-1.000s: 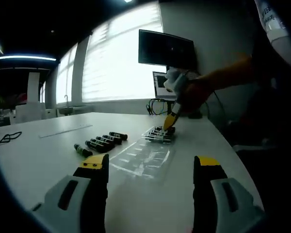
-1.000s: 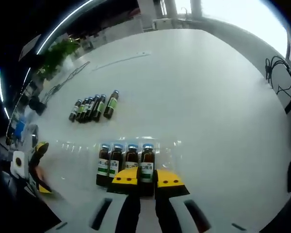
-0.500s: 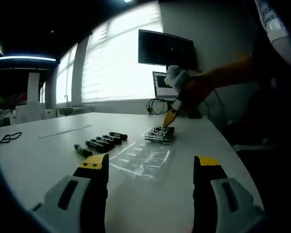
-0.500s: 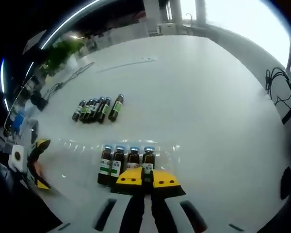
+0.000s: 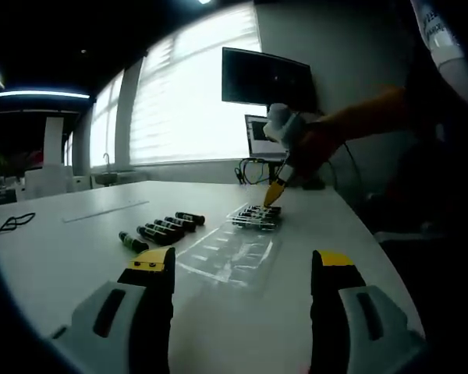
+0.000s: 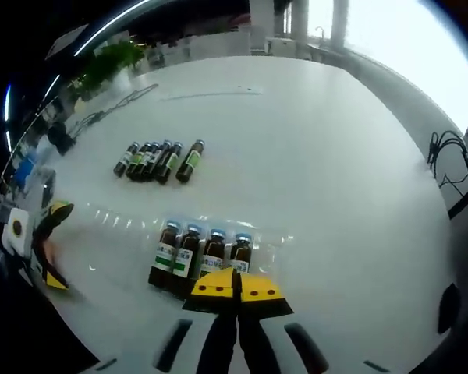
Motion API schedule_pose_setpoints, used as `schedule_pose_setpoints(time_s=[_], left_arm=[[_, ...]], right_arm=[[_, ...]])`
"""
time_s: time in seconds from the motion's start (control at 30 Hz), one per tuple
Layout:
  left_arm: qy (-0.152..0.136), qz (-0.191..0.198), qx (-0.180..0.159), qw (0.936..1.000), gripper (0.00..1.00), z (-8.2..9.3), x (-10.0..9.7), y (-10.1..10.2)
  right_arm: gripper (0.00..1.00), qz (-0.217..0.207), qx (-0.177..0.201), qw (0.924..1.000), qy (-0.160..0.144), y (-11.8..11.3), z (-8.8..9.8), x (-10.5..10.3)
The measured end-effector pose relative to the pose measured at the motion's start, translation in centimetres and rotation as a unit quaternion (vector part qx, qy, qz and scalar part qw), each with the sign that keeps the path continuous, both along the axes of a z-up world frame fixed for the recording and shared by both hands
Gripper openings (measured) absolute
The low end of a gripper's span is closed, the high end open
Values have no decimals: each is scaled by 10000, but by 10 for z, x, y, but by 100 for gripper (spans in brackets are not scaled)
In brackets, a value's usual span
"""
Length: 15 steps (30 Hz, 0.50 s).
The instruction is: Grip medicine bottles put into box
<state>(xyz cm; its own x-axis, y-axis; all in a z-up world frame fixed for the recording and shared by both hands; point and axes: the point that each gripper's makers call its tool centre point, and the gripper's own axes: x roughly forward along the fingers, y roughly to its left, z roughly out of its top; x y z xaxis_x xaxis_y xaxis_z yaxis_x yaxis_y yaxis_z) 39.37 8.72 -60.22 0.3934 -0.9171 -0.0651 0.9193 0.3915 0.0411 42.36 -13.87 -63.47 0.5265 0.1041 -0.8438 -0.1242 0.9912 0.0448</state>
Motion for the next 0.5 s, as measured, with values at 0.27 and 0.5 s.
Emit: schedule_pose_setpoints(time_s=[0.27,0.5], left_arm=[[-4,-5,4,10000,63,0,0,0],[-17,-6,9,10000,63,0,-1,0]], right_arm=[[0,33,10,10000,24,2,-1,1],[0,54,-65,9999,-73,4,-1,-2]])
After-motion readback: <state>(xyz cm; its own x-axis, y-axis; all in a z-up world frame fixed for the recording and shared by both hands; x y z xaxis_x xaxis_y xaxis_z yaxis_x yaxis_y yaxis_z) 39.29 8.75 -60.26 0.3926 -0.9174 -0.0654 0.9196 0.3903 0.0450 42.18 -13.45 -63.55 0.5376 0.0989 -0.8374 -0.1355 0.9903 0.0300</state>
